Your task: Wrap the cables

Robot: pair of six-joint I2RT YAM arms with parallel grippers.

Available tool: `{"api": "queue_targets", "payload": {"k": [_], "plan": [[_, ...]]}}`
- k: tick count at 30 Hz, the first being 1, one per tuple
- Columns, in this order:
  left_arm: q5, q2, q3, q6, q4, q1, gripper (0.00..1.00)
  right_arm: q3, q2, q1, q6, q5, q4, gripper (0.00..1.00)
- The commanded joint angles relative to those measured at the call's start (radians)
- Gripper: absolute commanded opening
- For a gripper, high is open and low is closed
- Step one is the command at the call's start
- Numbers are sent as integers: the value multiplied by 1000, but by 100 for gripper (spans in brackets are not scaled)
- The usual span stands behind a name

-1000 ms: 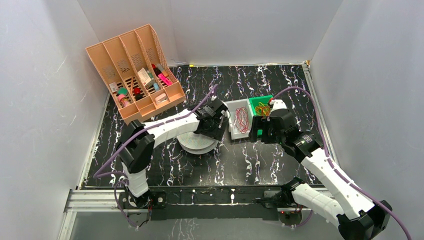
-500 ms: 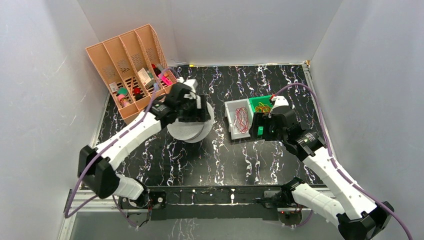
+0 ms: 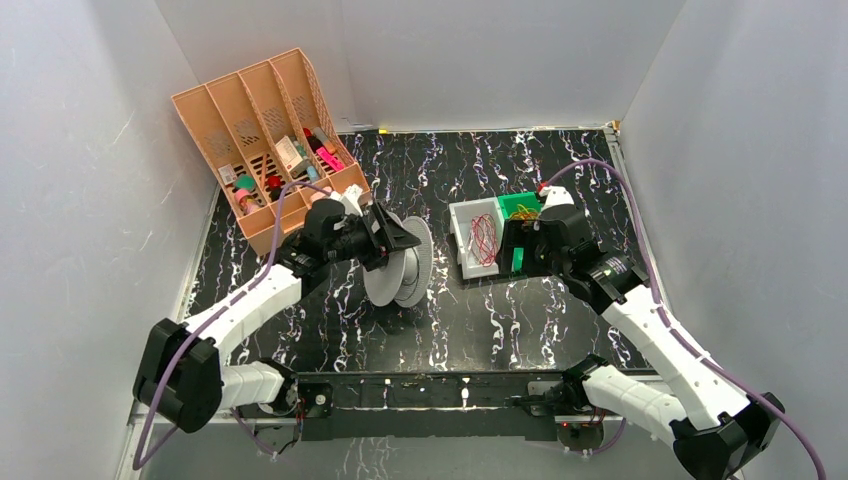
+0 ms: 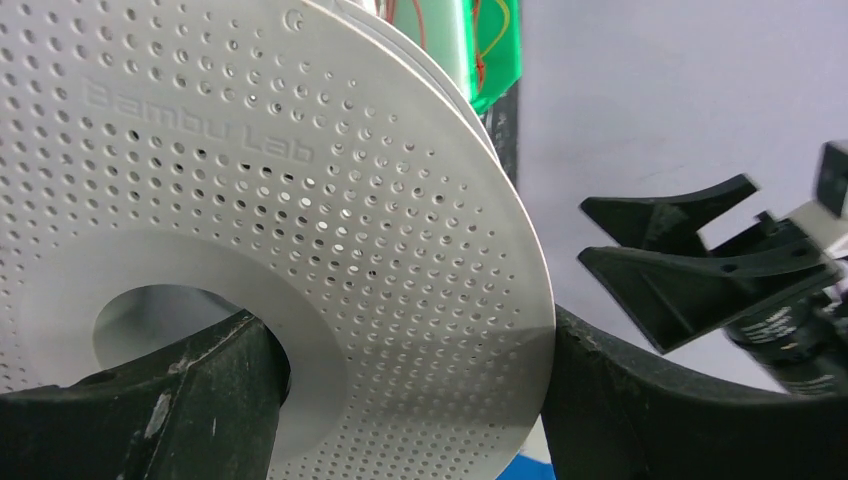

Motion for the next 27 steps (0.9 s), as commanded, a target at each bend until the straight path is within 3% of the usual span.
{"api": "queue_targets", "payload": {"k": [1, 7, 13, 27], "plan": [[152, -3, -69, -206, 375, 27, 0, 47, 2, -1, -7, -3, 21, 98], [225, 80, -162, -332, 659, 52, 0, 30, 1, 0, -10, 6, 28, 98], [281, 141, -212, -406, 842, 86, 0, 31, 2, 0, -18, 24, 25, 98], [524, 264, -183, -375, 904, 170, 0, 15, 12, -1, -17, 19, 43, 98]]}}
